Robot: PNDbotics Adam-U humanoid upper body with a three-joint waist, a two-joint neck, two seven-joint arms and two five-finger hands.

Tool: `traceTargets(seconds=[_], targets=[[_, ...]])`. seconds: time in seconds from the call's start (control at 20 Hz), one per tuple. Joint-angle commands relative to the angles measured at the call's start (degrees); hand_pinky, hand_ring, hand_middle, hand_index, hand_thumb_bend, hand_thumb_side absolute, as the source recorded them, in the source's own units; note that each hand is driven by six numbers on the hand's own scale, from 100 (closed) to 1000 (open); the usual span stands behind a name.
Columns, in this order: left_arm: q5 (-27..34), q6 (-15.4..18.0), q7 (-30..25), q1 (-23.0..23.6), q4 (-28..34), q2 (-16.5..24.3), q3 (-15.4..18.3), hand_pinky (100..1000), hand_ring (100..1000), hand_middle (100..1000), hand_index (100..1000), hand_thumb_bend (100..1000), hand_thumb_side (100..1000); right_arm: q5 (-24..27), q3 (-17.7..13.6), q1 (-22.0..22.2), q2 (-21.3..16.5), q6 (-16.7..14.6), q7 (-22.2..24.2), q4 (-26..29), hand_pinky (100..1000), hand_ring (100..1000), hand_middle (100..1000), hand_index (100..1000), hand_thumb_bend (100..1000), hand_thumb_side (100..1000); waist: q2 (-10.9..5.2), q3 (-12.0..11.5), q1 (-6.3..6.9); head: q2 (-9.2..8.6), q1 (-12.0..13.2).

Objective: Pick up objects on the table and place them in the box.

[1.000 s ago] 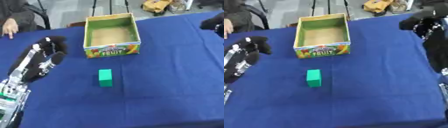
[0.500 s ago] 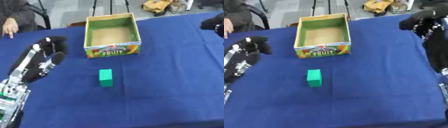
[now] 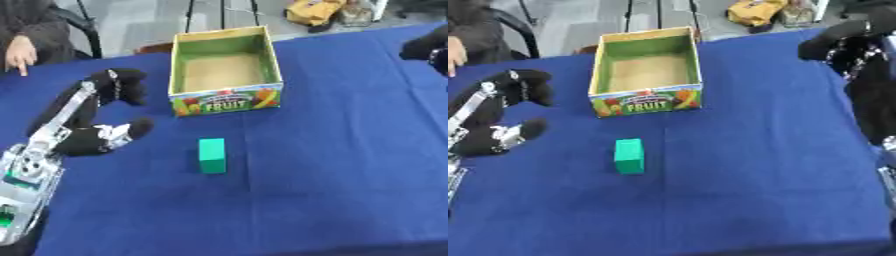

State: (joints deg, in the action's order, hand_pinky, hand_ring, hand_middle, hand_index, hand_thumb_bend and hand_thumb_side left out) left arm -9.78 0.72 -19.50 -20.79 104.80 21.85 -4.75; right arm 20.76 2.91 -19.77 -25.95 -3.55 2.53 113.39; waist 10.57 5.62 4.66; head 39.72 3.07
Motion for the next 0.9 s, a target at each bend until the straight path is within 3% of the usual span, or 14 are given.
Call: traceTargets(seconds=[0.05,0.9], targets=[[-2.9,0.6,-2.1,-2.8,-1.6,2.5,-1.7,665,631,625,827,678,555,0.2,-0.1,-1.0,-0.9,-0.1,0.2,1.2,718,673,555,613,100,854,-0.81,0.1,-0.51,-0.10,0.4],[-18.7,7.3,-9.2,-15.6,-18.9,0.5,-11.0,606,615,621,825,758,539,0.3,0.4,-1.0,-0.5,0.2,0.9,1.2,719,673,555,613,100,859,-1.05,0.2,-0.93,0.38,1.3]])
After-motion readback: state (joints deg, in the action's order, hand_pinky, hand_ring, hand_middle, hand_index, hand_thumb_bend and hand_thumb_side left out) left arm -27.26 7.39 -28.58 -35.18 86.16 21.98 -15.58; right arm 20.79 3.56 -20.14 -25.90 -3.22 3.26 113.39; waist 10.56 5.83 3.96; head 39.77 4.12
